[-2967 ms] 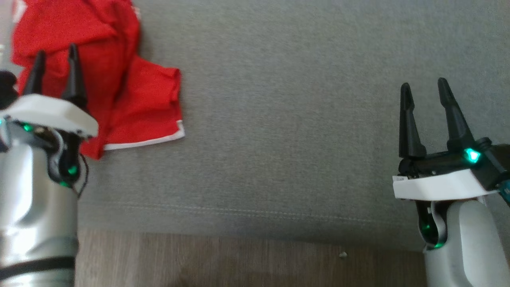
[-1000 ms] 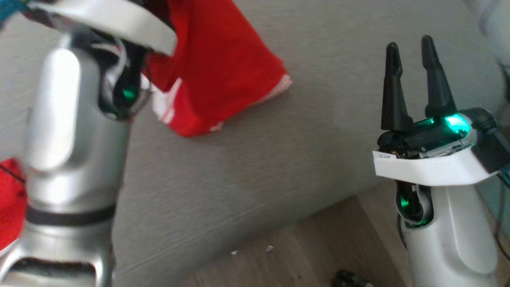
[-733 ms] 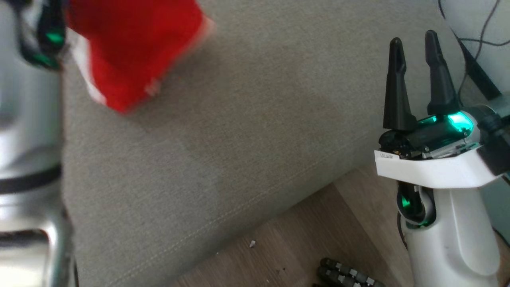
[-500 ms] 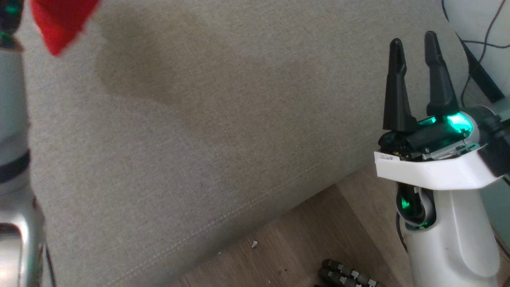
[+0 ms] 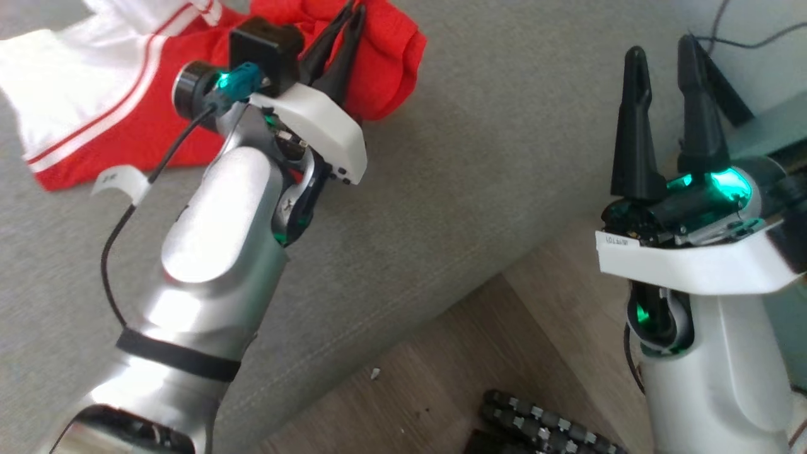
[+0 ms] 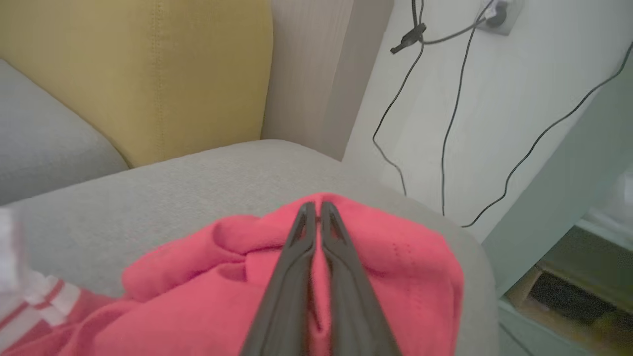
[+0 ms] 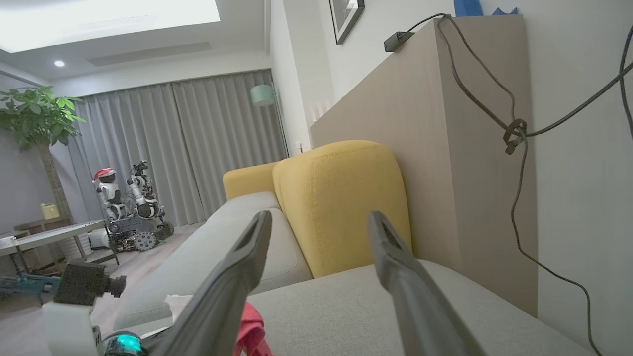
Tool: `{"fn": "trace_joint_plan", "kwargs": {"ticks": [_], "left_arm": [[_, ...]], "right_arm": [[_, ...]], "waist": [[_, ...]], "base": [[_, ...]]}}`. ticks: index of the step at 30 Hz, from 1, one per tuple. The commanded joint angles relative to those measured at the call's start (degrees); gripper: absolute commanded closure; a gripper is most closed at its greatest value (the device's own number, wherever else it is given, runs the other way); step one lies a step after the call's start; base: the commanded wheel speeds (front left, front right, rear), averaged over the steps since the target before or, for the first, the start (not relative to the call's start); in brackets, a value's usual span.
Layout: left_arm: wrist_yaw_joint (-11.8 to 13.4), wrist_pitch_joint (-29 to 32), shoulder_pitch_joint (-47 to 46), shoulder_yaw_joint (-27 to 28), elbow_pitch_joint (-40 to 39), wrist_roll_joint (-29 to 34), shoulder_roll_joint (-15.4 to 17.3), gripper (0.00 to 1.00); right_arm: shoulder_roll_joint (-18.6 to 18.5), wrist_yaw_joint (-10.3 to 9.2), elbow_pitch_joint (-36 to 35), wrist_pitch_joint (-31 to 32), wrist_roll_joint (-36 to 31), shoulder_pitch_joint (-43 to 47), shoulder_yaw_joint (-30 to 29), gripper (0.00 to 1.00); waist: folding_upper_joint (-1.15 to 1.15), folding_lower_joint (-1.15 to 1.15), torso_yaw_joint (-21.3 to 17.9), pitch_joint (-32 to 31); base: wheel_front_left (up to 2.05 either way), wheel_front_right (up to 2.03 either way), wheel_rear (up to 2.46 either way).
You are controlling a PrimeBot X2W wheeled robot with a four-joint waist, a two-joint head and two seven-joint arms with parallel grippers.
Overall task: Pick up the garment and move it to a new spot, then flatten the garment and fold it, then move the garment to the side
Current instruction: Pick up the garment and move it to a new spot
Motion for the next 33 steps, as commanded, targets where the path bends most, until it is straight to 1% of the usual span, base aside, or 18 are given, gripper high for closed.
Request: {"fn": "trace_joint_plan", "kwargs": {"ticks": [1, 2, 3, 4, 5, 6, 7, 10, 12, 15, 17, 20, 23, 25, 28, 31, 33], "left_arm": [[0.37, -1.02, -3.79, 1.09, -2.03, -1.15, 0.14, 1.0], [0.84, -2.23, -4.18, -0.29, -1.29, -3.48, 0.1, 1.0], [2.4, -4.4, -5.62, -3.31, 0.21, -7.72, 0.07, 1.0], [3.39, -5.46, -6.71, -4.61, 1.05, -9.4, 0.07, 1.0], [4.39, -6.5, -7.95, -5.76, 1.93, -10.72, 0.06, 0.68], [5.25, -7.39, -9.19, -6.8, 2.87, -11.83, 0.06, 0.07], [5.73, -7.98, -10.24, -7.96, 3.89, -12.92, 0.06, 0.0], [5.71, -8.59, -12.72, -11.96, 6.7, -15.57, 0.05, 0.0], [5.82, -9.07, -13.54, -13.64, 7.86, -17.25, 0.05, 0.0], [6.18, -9.83, -13.94, -14.89, 8.79, -19.32, 0.05, 0.0], [6.47, -10.32, -13.81, -14.62, 9.02, -19.94, 0.05, 0.0], [6.89, -10.73, -12.68, -12.32, 8.28, -19.78, 0.54, 0.0], [7.34, -10.79, -9.44, -7.77, 3.08, -17.93, 2.7, 0.0], [7.44, -10.8, -5.6, -4.74, -1.04, -16.19, 4.63, 0.0], [6.96, -10.81, 1.54, -0.94, -6.82, -13.68, 6.96, 0.0], [6.35, -10.82, 9.31, 3.44, -11.85, -12.49, 8.02, 0.0], [5.82, -10.82, 14.63, 6.75, -15.28, -12.13, 7.8, 0.0]], "right_arm": [[0.09, 0.42, -2.1, -0.38, 0.61, -1.69, 1.08, 0.0], [0.09, 0.42, -2.02, -0.38, 0.75, -1.8, 1.26, 0.0], [0.09, 0.42, -1.87, -0.38, 0.94, -1.84, 1.58, 0.0], [0.09, 0.42, -1.81, -0.38, 1.01, -1.82, 1.72, 0.0], [0.09, 0.42, -1.74, -0.38, 1.09, -1.79, 1.87, 0.0], [0.09, 0.42, -1.63, -0.38, 1.16, -1.72, 2.06, 0.0], [0.09, 0.42, -1.5, -0.38, 1.21, -1.63, 2.21, 0.0], [0.09, 0.42, -1.15, -0.38, 1.26, -1.36, 2.24, 0.0], [0.09, 0.42, -0.95, -0.38, 0.98, -1.24, 1.81, 0.0], [0.09, 0.42, -0.71, -0.38, 0.28, -1.21, 0.94, 0.0], [0.09, 0.42, -0.54, -0.38, -0.39, -1.22, 0.34, 0.0], [0.09, 0.42, 0.16, -0.38, -2.08, -1.01, -0.81, 0.0], [0.09, 0.42, 1.5, -0.38, -4.89, -0.6, -1.79, 0.0], [0.09, 0.42, 2.58, -0.38, -6.82, -0.12, -2.04, 0.0], [0.09, 0.42, 4.65, -0.38, -9.58, 1.15, -2.72, 0.0], [0.09, 0.42, 6.77, -0.38, -12.39, 2.72, -3.29, 0.0], [0.09, 0.42, 7.81, -0.38, -13.38, 3.86, -3.81, 0.0]], "waist": [[0.0, 0.0, -1.02, 0.76], [0.0, 0.0, -1.35, 0.8], [0.0, 0.0, -1.79, 0.88], [0.0, 0.0, -1.91, 0.94], [0.0, 0.0, -1.97, 0.98], [0.0, 0.0, -1.98, 0.94], [0.0, 0.0, -1.91, 0.83], [0.0, 0.0, -1.12, 0.41], [0.0, 0.0, -0.05, 0.05], [0.0, 0.0, 2.12, -0.58], [0.0, 0.0, 3.98, -1.26], [0.0, 0.0, 7.44, -2.63], [0.0, 0.0, 11.32, -4.26], [0.0, 0.0, 13.67, -5.35], [0.0, 0.0, 17.55, -7.02], [0.0, 0.0, 20.46, -8.67], [0.0, 0.0, 21.82, -9.72]], "base": [[0.0, 0.0, 0.0], [0.0, 0.0, 0.0], [0.0, 0.0, 0.0], [0.0, 0.0, 0.0], [0.0, 0.0, 0.0], [0.0, 0.0, 0.0], [0.0, 0.0, 0.0], [0.0, 0.0, 0.0], [0.0, 0.0, 0.0], [0.0, 0.0, 0.0], [0.0, 0.0, 0.0], [0.0, 0.0, 0.0], [0.0, 0.0, 0.0], [0.0, 0.0, 0.0], [0.0, 0.0, 0.0], [0.0, 0.0, 0.0], [0.0, 0.0, 0.0]]}}
